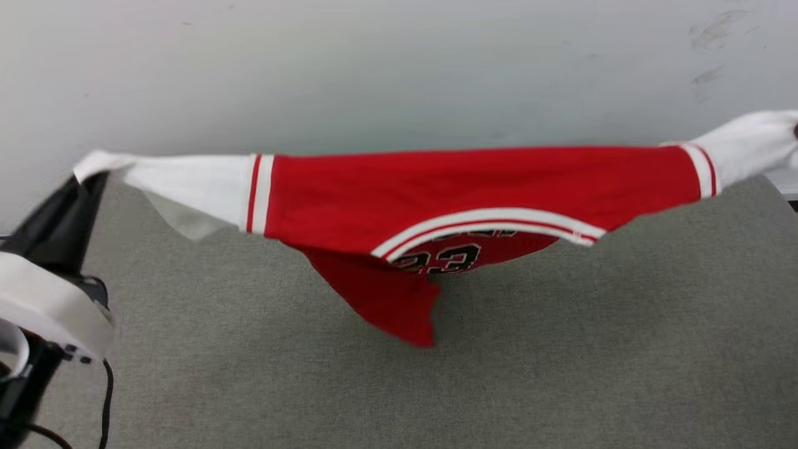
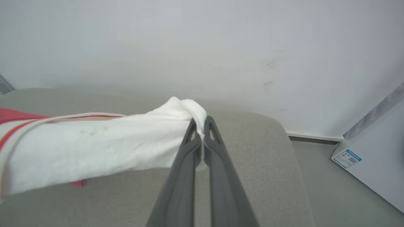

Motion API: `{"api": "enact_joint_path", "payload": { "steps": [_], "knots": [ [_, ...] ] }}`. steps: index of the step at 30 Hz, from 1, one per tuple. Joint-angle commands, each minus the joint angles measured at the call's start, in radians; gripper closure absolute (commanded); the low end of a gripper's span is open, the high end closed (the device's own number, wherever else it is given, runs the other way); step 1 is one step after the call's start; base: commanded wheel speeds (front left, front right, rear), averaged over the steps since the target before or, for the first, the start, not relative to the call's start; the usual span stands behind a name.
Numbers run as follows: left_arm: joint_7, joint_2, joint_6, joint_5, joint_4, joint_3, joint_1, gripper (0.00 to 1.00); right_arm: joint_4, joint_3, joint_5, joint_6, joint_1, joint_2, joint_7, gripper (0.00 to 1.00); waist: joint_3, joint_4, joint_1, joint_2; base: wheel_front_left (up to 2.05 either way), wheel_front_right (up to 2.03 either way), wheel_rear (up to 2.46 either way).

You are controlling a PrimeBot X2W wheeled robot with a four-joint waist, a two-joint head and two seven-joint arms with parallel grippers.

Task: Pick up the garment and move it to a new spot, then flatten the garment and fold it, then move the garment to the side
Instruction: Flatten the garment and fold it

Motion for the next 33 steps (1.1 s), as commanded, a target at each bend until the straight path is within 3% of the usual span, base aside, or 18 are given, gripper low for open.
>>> {"api": "enact_joint_path", "payload": {
  "steps": [1, 8, 17, 24, 33],
  "knots": [
    [-0.018, -0.005, 0.0, -0.007, 0.002, 0.014, -0.029, 1.0, 0.0, -0.007, -0.009, -0.001, -0.026, 0.009, -0.014, 1.0, 0.001, -0.003, 0.0001, 0.0, 0.0, 0.0, 0.0],
    [-0.08, 0.037, -0.049, 0.019, 0.086, 0.019, -0.215, 1.0, 0.057, 0.031, -0.061, -0.001, -0.155, 0.018, -0.085, 1.0, 0.044, -0.014, 0.0001, 0.0, 0.0, 0.0, 0.0],
    [-0.115, 0.051, -0.12, 0.053, 0.264, -0.065, -0.573, 1.0, 0.157, 0.083, -0.148, -0.001, -0.393, -0.01, -0.216, 1.0, 0.217, -0.014, 0.0001, 0.0, 0.0, 0.0, 0.0],
    [-0.169, 0.016, -0.186, 0.08, 0.466, -0.142, -0.898, 1.0, 0.307, 0.118, -0.233, -0.002, -0.641, 0.002, -0.329, 1.0, 0.361, -0.021, 0.0001, 0.0, 0.0, 0.0, 0.0],
    [-0.305, -0.053, -0.213, 0.163, 0.74, -0.217, -1.288, 1.0, 0.528, 0.077, -0.356, -0.002, -0.962, 0.043, -0.498, 1.0, 0.542, -0.01, 0.0001, 0.0, 0.0, 0.0, 0.0]
  ]
}}
